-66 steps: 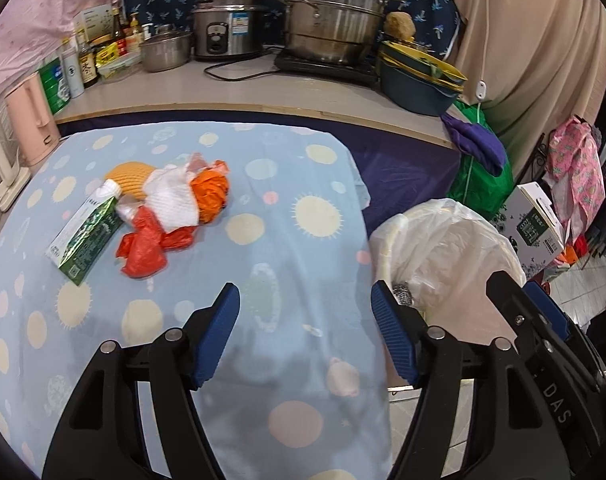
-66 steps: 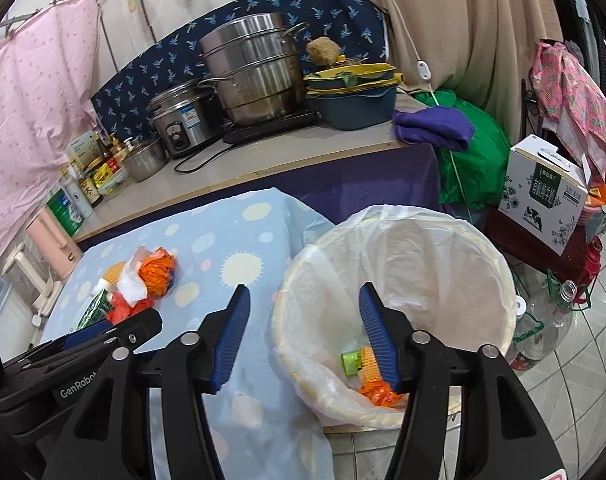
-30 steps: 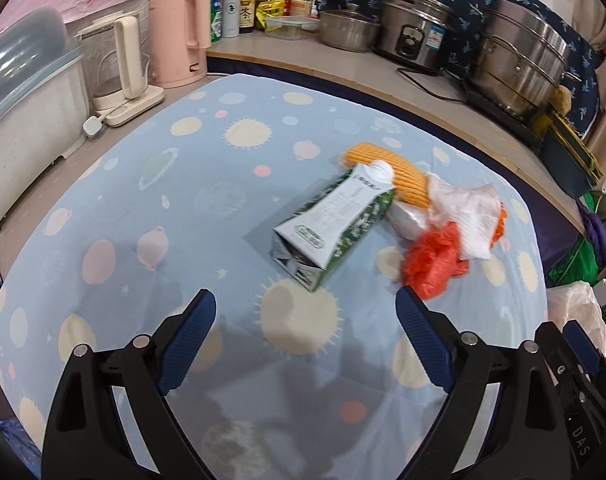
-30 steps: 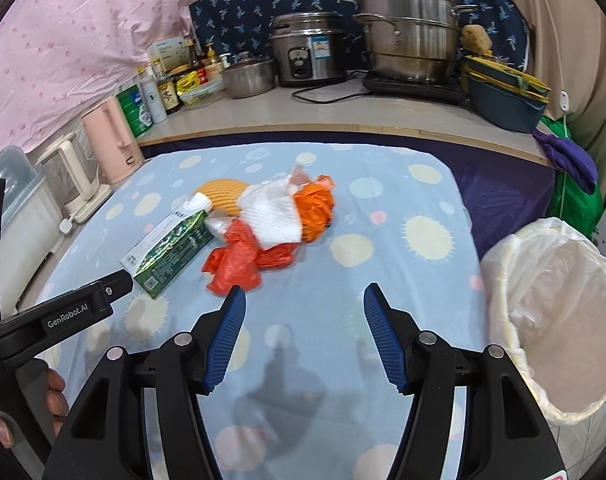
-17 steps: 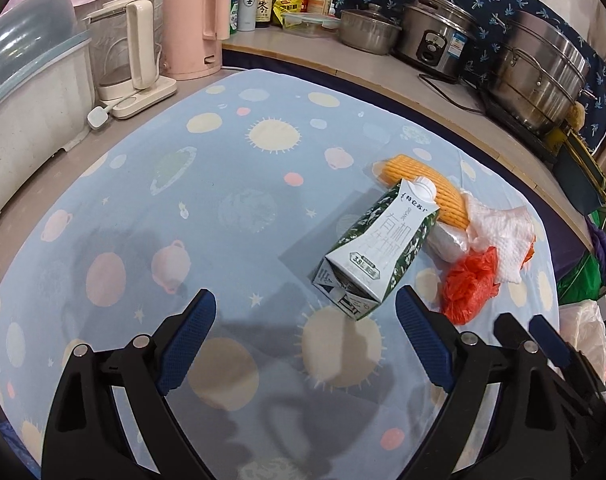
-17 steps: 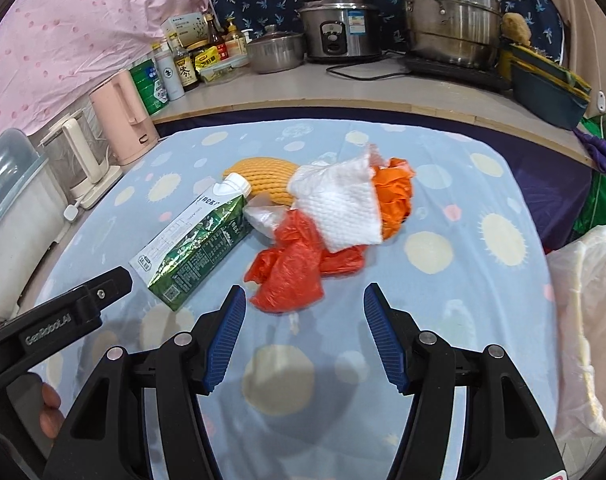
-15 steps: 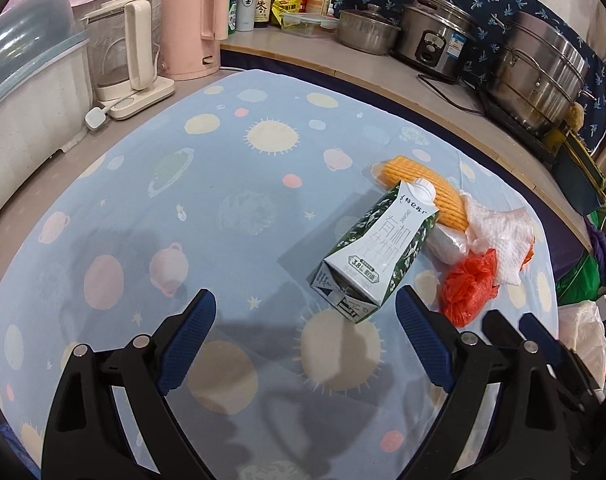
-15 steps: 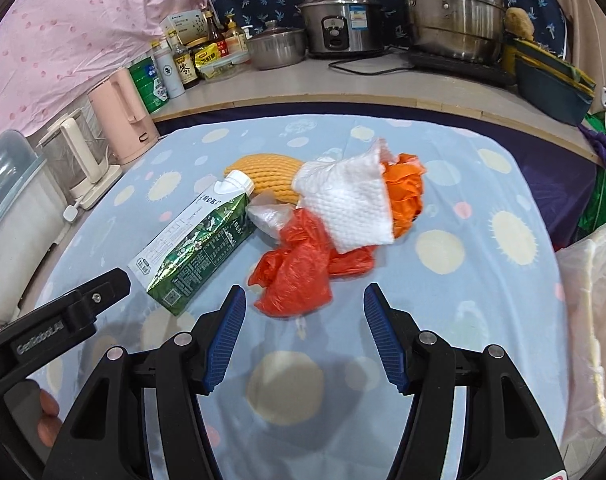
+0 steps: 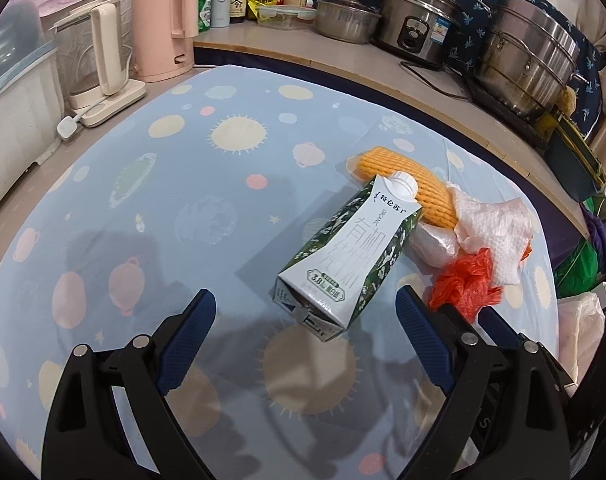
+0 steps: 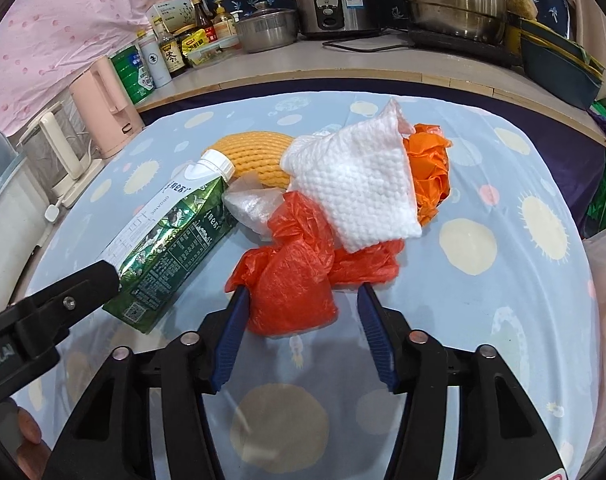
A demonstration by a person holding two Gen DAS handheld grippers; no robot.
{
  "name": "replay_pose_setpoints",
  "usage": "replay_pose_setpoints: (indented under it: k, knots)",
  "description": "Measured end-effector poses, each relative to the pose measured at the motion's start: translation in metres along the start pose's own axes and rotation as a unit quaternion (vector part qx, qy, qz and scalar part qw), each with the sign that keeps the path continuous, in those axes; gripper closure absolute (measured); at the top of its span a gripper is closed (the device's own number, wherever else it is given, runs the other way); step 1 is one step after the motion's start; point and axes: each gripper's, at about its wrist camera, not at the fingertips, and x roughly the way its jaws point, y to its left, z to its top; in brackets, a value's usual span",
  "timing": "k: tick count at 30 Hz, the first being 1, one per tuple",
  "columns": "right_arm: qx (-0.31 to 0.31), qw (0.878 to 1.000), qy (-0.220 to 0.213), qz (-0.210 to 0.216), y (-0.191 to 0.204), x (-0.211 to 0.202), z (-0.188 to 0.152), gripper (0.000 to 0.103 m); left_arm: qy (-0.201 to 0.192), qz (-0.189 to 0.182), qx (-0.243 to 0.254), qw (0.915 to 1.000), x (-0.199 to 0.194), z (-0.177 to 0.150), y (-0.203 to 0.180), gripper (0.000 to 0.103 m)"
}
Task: Collect trash
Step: 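Grasp the red plastic bag with the right gripper while the left gripper approaches the milk carton, then grasp the white-green milk carton with the left gripper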
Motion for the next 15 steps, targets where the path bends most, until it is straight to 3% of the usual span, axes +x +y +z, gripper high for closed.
replay_pose_setpoints:
  k: [4,12,15]
  knots:
    - [-0.002,1.0,0.0,0.007,-0.002,0.0,-0.001,0.068,0.004,0.001,0.009,1.0,0.012,0.002,-0.005,0.016]
    - [-0.011,1.0,0.0,0.014,-0.002,-0.009,-0.005,0.073,0.013,-0.004,0.02,0.9997,0.031,0.005,-0.011,0.017]
    - [-0.011,1.0,-0.001,0.019,-0.003,-0.014,-0.007,0.073,0.016,-0.005,0.024,0.9996,0.033,0.005,-0.014,0.025]
